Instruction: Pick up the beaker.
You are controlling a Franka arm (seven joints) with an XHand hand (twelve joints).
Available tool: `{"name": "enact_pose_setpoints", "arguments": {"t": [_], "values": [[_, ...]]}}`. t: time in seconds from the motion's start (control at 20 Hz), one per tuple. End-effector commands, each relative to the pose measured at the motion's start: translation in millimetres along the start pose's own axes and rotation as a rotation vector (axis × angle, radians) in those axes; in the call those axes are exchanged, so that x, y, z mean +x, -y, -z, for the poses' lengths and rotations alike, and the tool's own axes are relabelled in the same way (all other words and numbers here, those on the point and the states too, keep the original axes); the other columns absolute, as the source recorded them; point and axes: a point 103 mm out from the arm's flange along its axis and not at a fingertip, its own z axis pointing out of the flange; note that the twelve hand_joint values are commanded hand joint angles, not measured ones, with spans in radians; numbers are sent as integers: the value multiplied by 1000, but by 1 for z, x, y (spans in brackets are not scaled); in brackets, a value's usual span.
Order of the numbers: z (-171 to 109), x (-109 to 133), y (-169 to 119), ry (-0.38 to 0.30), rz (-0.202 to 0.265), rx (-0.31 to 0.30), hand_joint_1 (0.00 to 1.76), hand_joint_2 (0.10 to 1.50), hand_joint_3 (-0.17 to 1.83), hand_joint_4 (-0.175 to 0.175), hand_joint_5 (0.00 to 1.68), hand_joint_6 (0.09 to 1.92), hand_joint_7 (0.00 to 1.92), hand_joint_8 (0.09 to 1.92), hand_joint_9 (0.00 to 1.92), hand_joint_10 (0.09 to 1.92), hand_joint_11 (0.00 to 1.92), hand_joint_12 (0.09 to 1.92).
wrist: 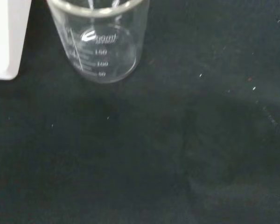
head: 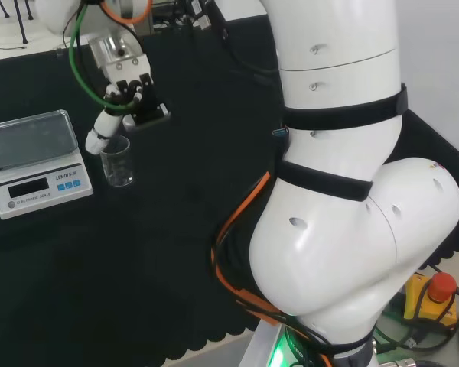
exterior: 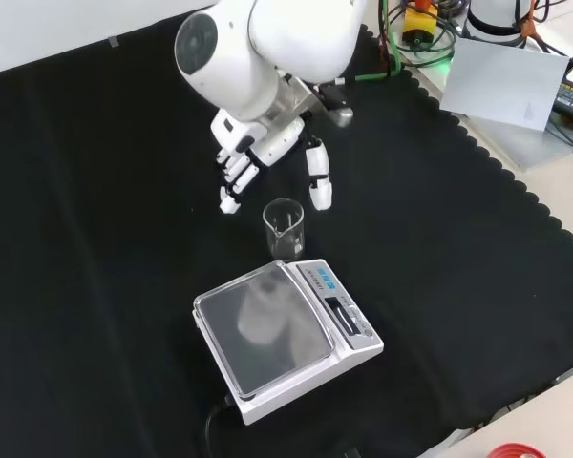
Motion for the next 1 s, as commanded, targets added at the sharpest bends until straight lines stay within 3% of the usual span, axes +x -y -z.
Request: {"name": "enact_pose_setpoints", "arguments": {"t": [0.05,0.25,0.45,0.6,0.75,0.8,0.95,1.0], "values": [[-33,24,-23,19,15,49,491,591,33,88,0,87,0,613,176,869,0,1523],[-35,32,-26,42,16,55,495,594,31,91,0,87,0,597,166,870,0,1517],[-37,34,-32,55,-17,38,530,603,32,94,0,87,0,581,159,873,0,1515],[-41,37,-36,63,-45,16,722,651,60,110,46,87,53,629,200,882,5,1587],[-46,39,-38,64,-71,-47,909,636,200,104,273,98,203,702,402,795,180,1554],[-47,40,-38,62,-73,-58,957,586,323,99,337,158,266,729,494,751,273,1513],[-48,46,-39,56,-89,-160,1083,475,631,99,520,952,536,939,843,707,708,1298],[-48,48,-40,48,-94,-186,1117,464,677,107,596,1102,601,1000,923,716,818,1238]]}}
